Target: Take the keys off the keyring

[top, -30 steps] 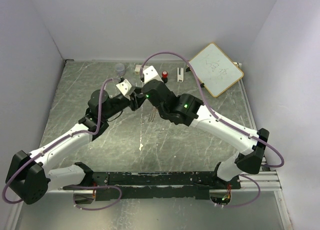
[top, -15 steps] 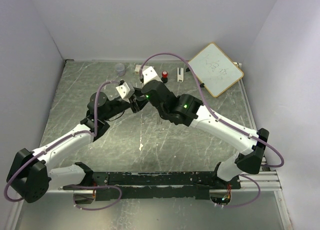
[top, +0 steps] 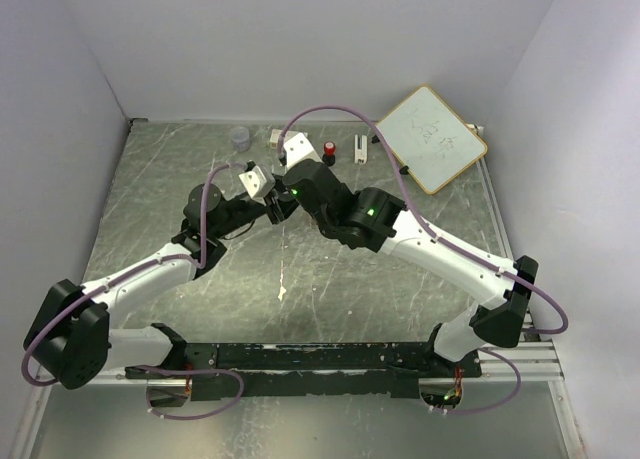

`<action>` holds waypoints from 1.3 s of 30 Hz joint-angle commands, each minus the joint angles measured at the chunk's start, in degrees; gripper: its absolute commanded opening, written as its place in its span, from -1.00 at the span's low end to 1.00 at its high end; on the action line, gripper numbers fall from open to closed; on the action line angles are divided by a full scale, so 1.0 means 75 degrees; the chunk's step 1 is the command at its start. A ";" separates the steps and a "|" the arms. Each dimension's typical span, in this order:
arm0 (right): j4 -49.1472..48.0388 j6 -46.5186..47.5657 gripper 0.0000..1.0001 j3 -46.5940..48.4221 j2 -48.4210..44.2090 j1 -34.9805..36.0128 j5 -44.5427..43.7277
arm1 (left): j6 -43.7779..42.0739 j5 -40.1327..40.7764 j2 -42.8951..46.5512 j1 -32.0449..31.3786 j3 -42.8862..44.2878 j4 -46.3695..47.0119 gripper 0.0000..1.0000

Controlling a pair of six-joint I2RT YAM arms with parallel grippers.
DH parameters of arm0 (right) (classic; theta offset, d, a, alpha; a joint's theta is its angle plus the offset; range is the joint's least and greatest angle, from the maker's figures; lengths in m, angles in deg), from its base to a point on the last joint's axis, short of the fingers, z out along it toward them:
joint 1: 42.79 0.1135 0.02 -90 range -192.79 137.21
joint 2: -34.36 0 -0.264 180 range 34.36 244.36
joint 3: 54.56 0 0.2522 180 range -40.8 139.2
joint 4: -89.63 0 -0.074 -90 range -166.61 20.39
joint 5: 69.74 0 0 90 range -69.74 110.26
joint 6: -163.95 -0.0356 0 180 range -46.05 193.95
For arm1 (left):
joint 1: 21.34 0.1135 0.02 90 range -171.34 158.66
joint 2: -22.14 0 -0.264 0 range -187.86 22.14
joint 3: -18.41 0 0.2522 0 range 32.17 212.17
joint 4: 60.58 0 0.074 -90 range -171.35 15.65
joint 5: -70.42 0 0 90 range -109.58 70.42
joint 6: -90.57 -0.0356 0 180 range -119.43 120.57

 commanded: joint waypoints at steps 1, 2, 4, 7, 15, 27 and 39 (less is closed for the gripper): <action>-0.0156 0.0117 -1.00 -0.0025 -0.0210 0.0019 0.0051 | -0.0105 -0.0118 -0.0066 -0.0002 0.0092 0.0607 -0.06; -0.0149 0.0119 -1.00 -0.0025 -0.0210 0.0019 0.0060 | -0.0108 -0.0120 -0.0086 -0.0008 0.0099 0.0633 -0.06; -0.0166 0.0116 -1.00 -0.0024 -0.0216 0.0013 0.0095 | -0.0109 -0.0098 -0.0109 -0.0009 0.0080 0.0689 -0.06; -0.0170 0.0127 -1.00 -0.0024 -0.0209 0.0018 0.0138 | -0.0097 -0.0122 -0.0166 -0.0009 0.0108 0.0765 -0.06; -0.0234 0.0163 -1.00 -0.0011 -0.0213 0.0029 0.0206 | -0.0112 -0.0306 -0.0273 0.0000 0.0120 0.0753 -0.04; -0.0285 0.0175 -1.00 0.0007 -0.0232 0.0050 0.0422 | -0.0187 -0.0469 -0.0397 -0.0009 0.0102 0.0864 -0.04; -0.0298 0.0198 -1.00 -0.0008 -0.0233 0.0066 0.0451 | 0.0019 -0.1269 -0.0482 -0.0009 0.0013 0.1432 -0.21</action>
